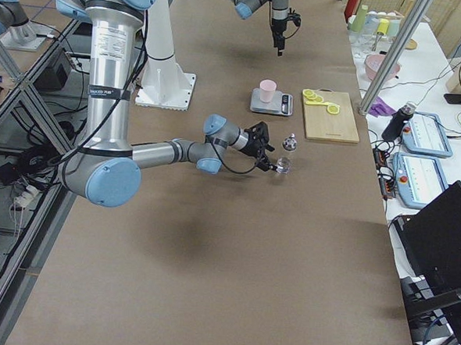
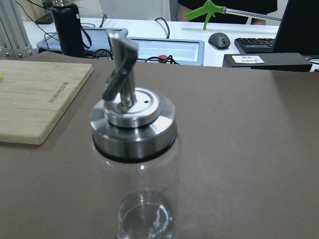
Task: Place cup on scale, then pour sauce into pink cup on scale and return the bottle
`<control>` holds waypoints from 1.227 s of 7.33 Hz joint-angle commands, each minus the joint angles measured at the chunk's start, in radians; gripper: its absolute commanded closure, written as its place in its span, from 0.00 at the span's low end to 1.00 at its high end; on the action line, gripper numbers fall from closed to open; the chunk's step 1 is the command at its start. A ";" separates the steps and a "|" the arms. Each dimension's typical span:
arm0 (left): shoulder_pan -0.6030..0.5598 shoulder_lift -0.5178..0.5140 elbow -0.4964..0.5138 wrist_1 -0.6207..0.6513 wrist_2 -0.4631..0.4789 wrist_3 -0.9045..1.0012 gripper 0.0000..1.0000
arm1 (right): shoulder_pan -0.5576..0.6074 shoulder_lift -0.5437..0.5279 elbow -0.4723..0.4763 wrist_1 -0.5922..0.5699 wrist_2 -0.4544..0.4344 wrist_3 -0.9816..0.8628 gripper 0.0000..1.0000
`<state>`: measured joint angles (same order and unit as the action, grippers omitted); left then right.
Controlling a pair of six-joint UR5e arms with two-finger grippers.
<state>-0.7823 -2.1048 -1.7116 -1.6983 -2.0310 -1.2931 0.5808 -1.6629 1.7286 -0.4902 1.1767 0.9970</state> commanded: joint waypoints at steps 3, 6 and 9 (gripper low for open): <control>0.000 0.002 -0.002 -0.001 -0.002 0.009 0.02 | 0.086 -0.294 0.356 -0.036 0.271 -0.006 0.00; -0.003 0.003 -0.016 -0.003 -0.005 0.015 0.02 | 0.670 -0.073 0.345 -0.450 1.153 -0.260 0.00; -0.133 0.032 -0.037 0.011 -0.017 0.119 0.02 | 0.791 0.042 0.316 -0.919 1.189 -0.621 0.00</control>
<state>-0.8380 -2.0875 -1.7427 -1.6976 -2.0369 -1.2351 1.3390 -1.6759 2.0580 -1.2035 2.3617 0.5309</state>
